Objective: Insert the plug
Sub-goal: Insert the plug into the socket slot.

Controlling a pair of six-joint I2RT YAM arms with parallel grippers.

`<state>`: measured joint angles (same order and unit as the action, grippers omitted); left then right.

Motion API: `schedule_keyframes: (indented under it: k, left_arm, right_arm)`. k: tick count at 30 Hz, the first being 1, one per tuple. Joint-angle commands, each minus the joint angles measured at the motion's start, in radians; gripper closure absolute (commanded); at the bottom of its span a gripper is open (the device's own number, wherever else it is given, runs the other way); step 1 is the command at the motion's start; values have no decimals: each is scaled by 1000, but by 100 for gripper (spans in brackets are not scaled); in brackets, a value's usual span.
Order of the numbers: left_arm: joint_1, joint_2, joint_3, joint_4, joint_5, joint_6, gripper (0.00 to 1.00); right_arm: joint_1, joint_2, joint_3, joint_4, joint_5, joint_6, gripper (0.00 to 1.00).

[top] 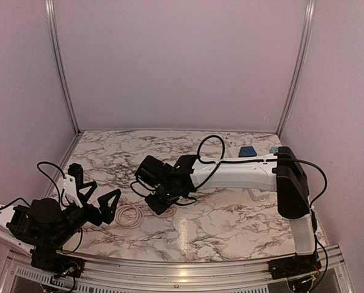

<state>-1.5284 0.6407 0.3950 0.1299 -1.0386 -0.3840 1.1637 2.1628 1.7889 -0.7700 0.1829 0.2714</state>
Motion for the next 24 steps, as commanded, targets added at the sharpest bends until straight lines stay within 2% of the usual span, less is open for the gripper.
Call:
schedule_keyframes:
  k: [1,12,24]
  left_arm:
    - [2,-9,-9,-1,-6,-23,1]
    - [2,-21,-9,-4,3,-21,2]
    - [2,-15,-5,5,17,-21,2]
  right_arm:
    - [-6,104,-49,-106,-29,-3,100]
    - [-13,163,-91,-108,-59,-17,100]
    - [-49,229,-197,-21,-204,-47,100]
